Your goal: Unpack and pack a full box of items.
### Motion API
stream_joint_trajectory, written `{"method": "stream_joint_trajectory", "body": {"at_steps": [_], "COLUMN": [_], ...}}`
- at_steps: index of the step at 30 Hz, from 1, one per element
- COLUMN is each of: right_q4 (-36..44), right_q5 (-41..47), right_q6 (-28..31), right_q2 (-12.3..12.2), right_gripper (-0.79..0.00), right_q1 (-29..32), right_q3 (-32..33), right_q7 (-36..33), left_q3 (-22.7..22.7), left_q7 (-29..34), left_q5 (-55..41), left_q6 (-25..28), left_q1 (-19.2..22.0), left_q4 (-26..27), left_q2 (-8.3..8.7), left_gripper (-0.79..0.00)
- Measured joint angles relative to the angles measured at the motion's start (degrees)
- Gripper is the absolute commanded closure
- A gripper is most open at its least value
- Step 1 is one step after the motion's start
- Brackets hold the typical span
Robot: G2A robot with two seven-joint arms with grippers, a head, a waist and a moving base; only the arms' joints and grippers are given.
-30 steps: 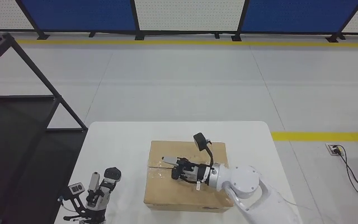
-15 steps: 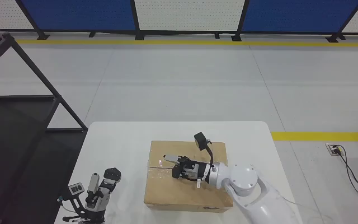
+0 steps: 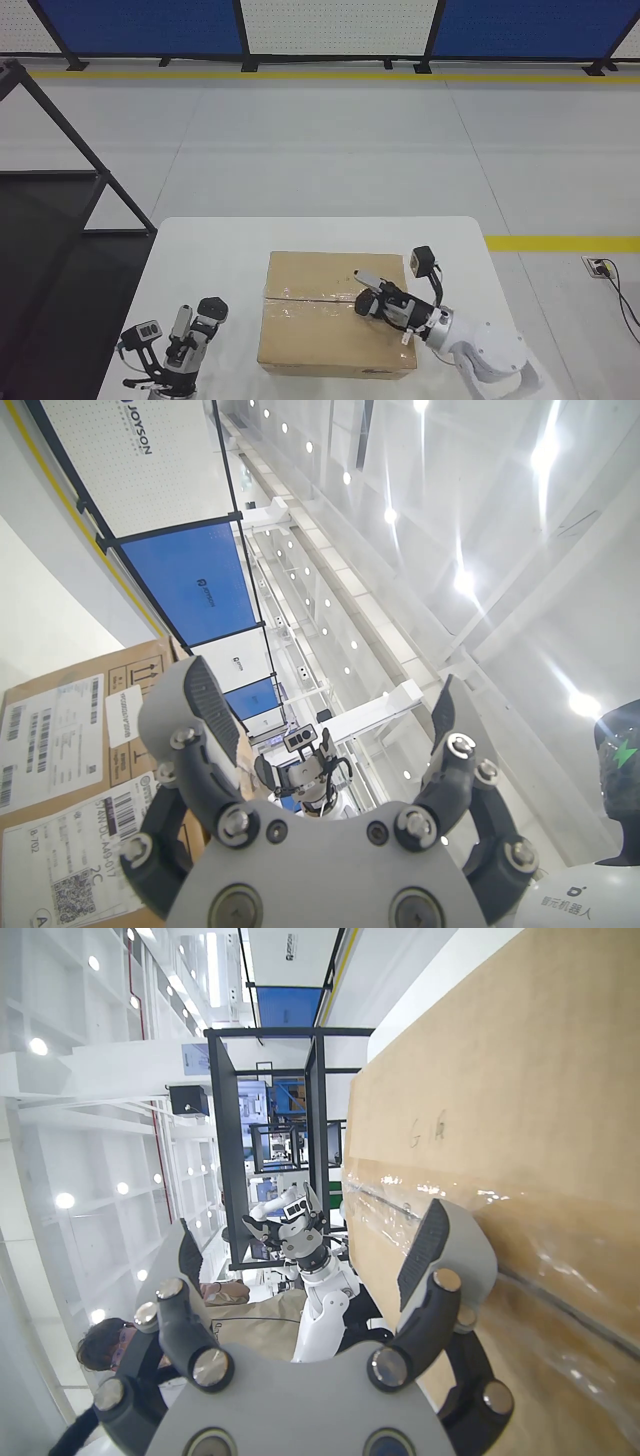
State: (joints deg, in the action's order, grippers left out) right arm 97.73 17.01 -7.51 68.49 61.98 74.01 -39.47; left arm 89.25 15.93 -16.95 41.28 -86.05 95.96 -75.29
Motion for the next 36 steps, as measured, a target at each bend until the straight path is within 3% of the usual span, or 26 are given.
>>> {"method": "stream_joint_trajectory", "body": {"at_steps": [13, 36], "right_q4": [4.69, 3.89], "right_q5": [2.99, 3.42], "right_q6": [2.59, 2.6], "right_q2": [-1.64, -1.77], "right_gripper": [-0.785, -0.785], "right_q1": [10.68, 12.55], "right_q3": [11.24, 12.57], "right_q7": [0.49, 8.25], "left_q3": [-1.01, -1.41], "left_q7": [-0.71, -1.77], "left_q5": [1.71, 2.92], "left_q6": [-0.43, -0.2], "left_q1": [-0.16, -0.8], "left_q4": [1.15, 1.52], "left_q2": [-0.08, -0.08], "left_gripper": [-0.785, -0.785]}}
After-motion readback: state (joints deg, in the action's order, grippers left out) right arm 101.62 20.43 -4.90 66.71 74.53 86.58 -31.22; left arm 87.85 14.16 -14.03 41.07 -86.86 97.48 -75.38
